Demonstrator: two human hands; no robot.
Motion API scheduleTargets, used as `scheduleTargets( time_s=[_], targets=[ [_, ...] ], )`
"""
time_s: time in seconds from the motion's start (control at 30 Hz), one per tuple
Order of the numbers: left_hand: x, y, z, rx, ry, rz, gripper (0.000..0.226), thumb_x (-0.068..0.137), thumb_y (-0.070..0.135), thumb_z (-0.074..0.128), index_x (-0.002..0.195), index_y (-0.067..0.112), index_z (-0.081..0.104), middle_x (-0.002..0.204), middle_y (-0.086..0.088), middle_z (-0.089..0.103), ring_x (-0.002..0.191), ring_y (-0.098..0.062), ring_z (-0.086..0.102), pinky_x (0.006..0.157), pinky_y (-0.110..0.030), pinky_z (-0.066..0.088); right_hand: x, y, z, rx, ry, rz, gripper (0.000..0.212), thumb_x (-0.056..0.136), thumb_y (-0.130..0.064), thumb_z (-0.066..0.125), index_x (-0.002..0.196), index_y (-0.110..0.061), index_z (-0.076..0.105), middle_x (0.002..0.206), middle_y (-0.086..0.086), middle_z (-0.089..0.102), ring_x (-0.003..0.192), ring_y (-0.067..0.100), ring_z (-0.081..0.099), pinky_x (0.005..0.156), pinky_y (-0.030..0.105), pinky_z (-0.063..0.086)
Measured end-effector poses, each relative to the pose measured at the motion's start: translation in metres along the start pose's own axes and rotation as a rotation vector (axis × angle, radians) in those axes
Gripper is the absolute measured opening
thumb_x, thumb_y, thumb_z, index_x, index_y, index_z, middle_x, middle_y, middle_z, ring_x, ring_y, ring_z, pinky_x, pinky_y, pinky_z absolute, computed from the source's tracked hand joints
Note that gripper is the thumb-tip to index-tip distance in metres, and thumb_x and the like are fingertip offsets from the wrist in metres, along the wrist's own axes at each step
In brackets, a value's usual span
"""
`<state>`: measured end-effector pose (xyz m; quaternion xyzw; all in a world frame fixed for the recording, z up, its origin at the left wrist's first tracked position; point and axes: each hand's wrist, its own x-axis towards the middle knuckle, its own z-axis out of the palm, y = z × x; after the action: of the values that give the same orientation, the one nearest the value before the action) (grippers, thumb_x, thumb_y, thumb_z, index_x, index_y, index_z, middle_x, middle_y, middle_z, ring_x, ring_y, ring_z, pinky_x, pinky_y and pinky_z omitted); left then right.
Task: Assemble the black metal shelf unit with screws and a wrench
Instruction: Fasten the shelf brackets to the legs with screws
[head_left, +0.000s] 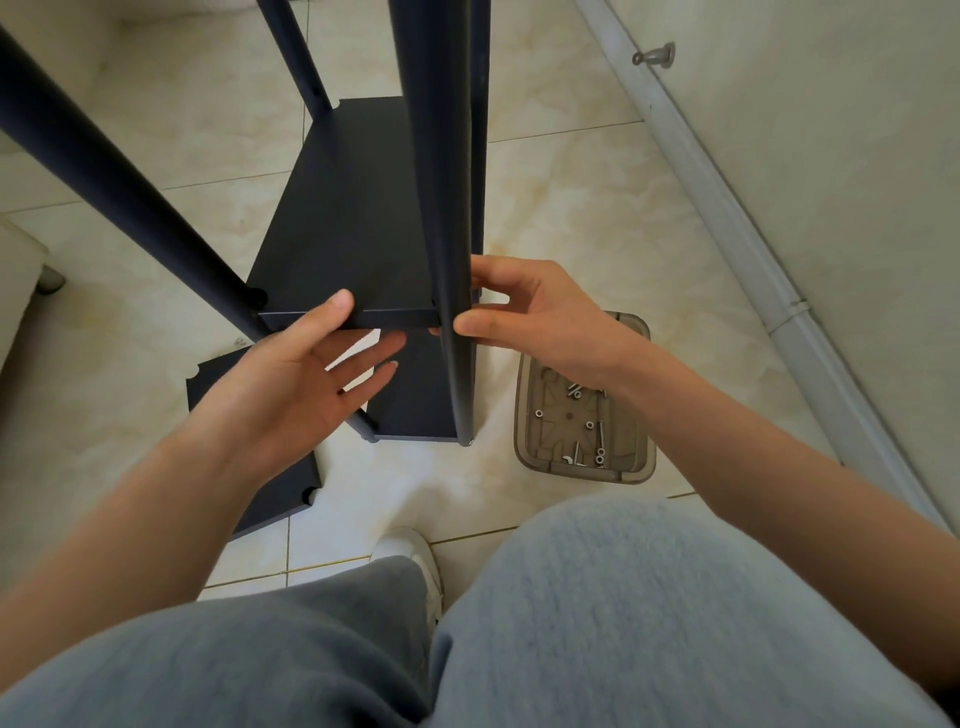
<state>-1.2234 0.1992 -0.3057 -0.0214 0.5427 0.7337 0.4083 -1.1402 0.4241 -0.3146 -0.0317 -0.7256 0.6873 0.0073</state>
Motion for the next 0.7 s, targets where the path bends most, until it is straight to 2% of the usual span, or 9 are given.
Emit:
scheduleTargets(
  time_s=[0.1,0.2,0.3,0.37,0.4,0.47,0.57,0.63,0.7],
  targets=[
    [-0.013,0.018,-0.002,0.303,0.037,-0.121,0.053,0.071,0.034,0.078,0.12,0.013,0.07,0.121,-0.007,0.073,0.107,-0.027,0.072,0.076,-0.028,0.061,0.0,0.0,0.0,0.001,0.0,0.003,0.044,0.091,-0.001,0.065,0.134,-0.009,0.058,0.116,0.0,0.068,0.108,0.012,0.067,0.095,0.034,0.055],
    [-0.028,0.039,0.006,0.623,0.016,-0.139,0.057,0.057,0.039,0.081,0.106,0.011,0.076,0.109,-0.007,0.077,0.096,-0.025,0.076,0.068,-0.025,0.06,0.001,-0.001,0.001,-0.012,0.007,0.012,0.043,0.091,-0.003,0.065,0.132,-0.014,0.06,0.114,-0.003,0.069,0.106,0.011,0.068,0.091,0.029,0.056],
    [-0.033,0.054,0.024,0.771,0.102,0.159,0.05,0.054,0.041,0.081,0.097,0.015,0.078,0.094,-0.004,0.079,0.08,-0.02,0.077,0.065,-0.021,0.059,0.001,0.0,-0.001,0.002,-0.007,0.013,0.044,0.091,-0.003,0.065,0.133,-0.014,0.059,0.112,-0.003,0.07,0.106,0.015,0.069,0.092,0.032,0.056],
    [-0.031,0.059,0.037,0.787,0.16,0.402,0.032,0.066,0.03,0.083,0.095,0.02,0.076,0.089,-0.002,0.079,0.074,-0.014,0.076,0.068,-0.02,0.06,0.001,0.0,-0.001,0.007,-0.014,0.012,0.044,0.091,-0.002,0.065,0.133,-0.013,0.059,0.111,-0.003,0.069,0.106,0.017,0.069,0.094,0.036,0.056],
    [-0.03,0.061,0.043,0.822,0.16,0.487,0.025,0.072,0.025,0.084,0.095,0.026,0.076,0.091,0.001,0.079,0.077,-0.012,0.075,0.071,-0.02,0.06,0.001,0.0,-0.001,0.013,-0.02,0.009,0.045,0.091,-0.002,0.065,0.134,-0.011,0.058,0.111,-0.002,0.069,0.106,0.019,0.069,0.095,0.04,0.055],
    [-0.027,0.063,0.056,0.945,0.089,0.567,0.029,0.077,0.023,0.084,0.101,0.035,0.075,0.098,0.011,0.077,0.092,-0.007,0.072,0.082,-0.022,0.059,0.001,0.0,-0.002,0.024,-0.033,0.0,0.046,0.09,0.0,0.065,0.135,-0.009,0.058,0.111,0.0,0.069,0.107,0.022,0.068,0.097,0.045,0.054],
    [-0.024,0.06,0.075,1.047,-0.062,0.554,0.043,0.072,0.037,0.081,0.112,0.042,0.068,0.11,0.021,0.073,0.109,-0.001,0.067,0.1,-0.029,0.051,0.002,0.001,-0.003,0.033,-0.046,-0.016,0.045,0.09,0.0,0.065,0.133,-0.011,0.058,0.118,0.006,0.068,0.11,0.024,0.067,0.099,0.048,0.052],
    [-0.022,0.058,0.085,1.071,-0.087,0.566,0.048,0.071,0.043,0.079,0.116,0.042,0.064,0.112,0.023,0.072,0.112,0.002,0.065,0.104,-0.03,0.049,0.002,0.002,-0.004,0.04,-0.056,-0.024,0.045,0.09,-0.001,0.065,0.134,-0.01,0.057,0.124,0.011,0.066,0.113,0.025,0.066,0.099,0.047,0.052],
    [-0.018,0.056,0.089,1.049,-0.093,0.586,0.034,0.081,0.032,0.08,0.112,0.035,0.068,0.109,0.019,0.074,0.107,0.002,0.067,0.098,-0.025,0.054,0.003,0.003,-0.004,0.037,-0.058,-0.028,0.044,0.09,-0.001,0.066,0.133,-0.008,0.058,0.123,0.013,0.067,0.113,0.026,0.066,0.1,0.048,0.051]
  ],
)
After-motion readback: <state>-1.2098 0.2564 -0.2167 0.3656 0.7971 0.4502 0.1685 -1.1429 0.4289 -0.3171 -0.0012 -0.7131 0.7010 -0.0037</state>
